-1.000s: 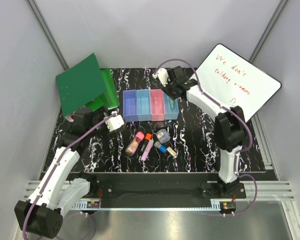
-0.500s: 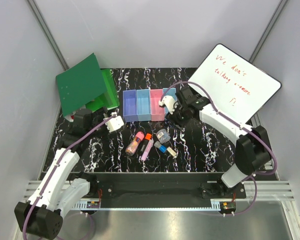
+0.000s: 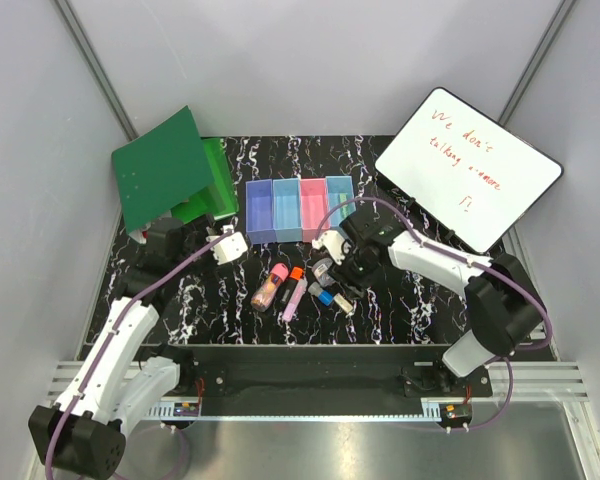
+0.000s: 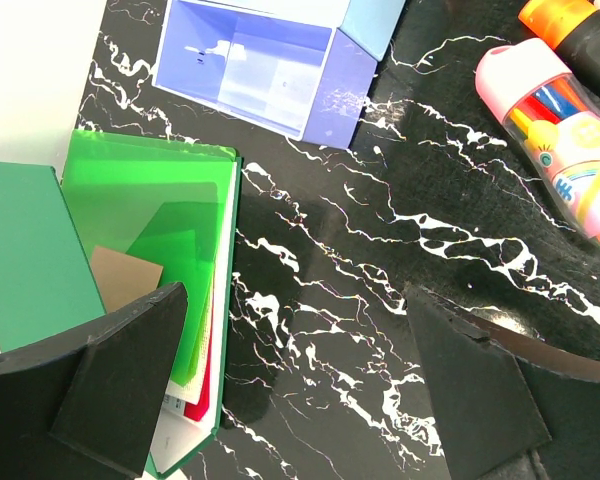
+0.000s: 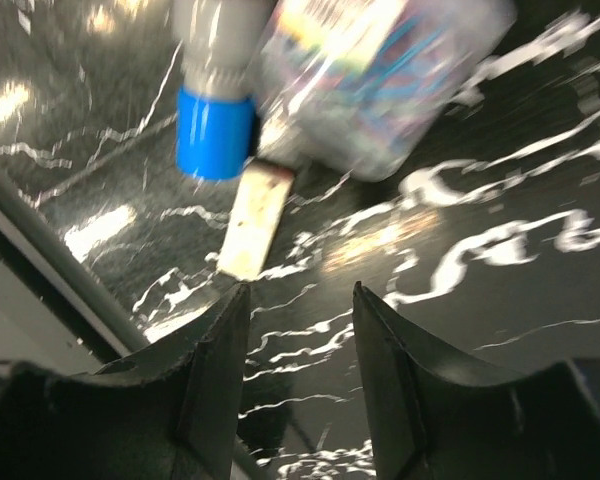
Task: Sort the stationery into containers
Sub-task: Pick up the stationery from the center of the board.
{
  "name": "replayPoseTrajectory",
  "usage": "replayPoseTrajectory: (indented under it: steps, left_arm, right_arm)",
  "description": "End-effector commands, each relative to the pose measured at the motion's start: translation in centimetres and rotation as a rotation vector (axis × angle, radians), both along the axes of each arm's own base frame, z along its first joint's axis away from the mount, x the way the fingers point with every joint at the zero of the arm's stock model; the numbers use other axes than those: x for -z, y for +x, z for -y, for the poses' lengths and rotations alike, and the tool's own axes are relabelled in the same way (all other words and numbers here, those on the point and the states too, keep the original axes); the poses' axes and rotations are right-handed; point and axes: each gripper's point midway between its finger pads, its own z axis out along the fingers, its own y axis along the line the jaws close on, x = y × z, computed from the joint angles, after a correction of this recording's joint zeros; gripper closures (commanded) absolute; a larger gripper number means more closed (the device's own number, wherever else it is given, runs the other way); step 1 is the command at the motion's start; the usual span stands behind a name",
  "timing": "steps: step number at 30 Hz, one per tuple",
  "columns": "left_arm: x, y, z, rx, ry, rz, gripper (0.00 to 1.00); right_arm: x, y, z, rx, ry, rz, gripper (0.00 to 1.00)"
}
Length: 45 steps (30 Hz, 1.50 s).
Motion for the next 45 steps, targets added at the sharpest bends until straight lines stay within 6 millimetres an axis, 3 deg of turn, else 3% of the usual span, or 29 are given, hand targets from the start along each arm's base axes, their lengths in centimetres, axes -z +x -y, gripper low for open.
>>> replayPoseTrajectory:
  steps: [1,15,27,29,34,36,37,38,41,45]
  left_arm:
    - [-1.2,0.8,0.2,0.002,0.0,0.049,0.01]
    - [-1.4,1.3,0.4,0.015,0.009,0.048,0.01]
    - [-1.4,2.3,0.9,0.015,-0.018,0.034,0.01]
    - [-1.5,2.6,1.0,0.015,-0.02,0.038,0.01]
    - [-2.0,3.1,1.1,0.012,-0.026,0.057,0.01]
    - [-1.9,3.3,1.2,0.009,-0.031,0.057,0.01]
    - [-2.0,3.4,1.2,0.006,-0.036,0.057,0.01]
    - [-1.9,3.4,1.2,0.004,-0.039,0.052,0.01]
    - [-2.2,3.4,1.4,0.01,-0.046,0.059,0.01]
    - [-2.5,3.5,1.4,0.009,-0.045,0.069,0.01]
  right_arm:
    - [-0.2,-1.4,-0.6,0.0,0.037,0.001,0.46]
    - [2.1,-1.8,-2.9,0.023,0.016,-0.061,0.46]
    - [4.4,-1.8,-3.2,0.035,-0.023,-0.098,0.48]
    - [4.7,-1.6,-3.3,0.033,-0.033,-0.097,0.57]
    - [5.4,-1.5,-3.3,0.026,-0.065,-0.086,0.58]
    - [5.5,-1.5,-3.4,0.024,-0.066,-0.074,0.64]
    - [5.6,-1.5,-3.3,0.023,-0.076,-0.062,0.69]
    - [5.6,-1.5,-3.3,0.019,-0.079,-0.057,0.84]
    - [5.6,-1.5,-3.2,0.021,-0.087,-0.043,1.0]
    - [5.6,-1.3,-2.5,0.03,-0.11,-0.016,1.0]
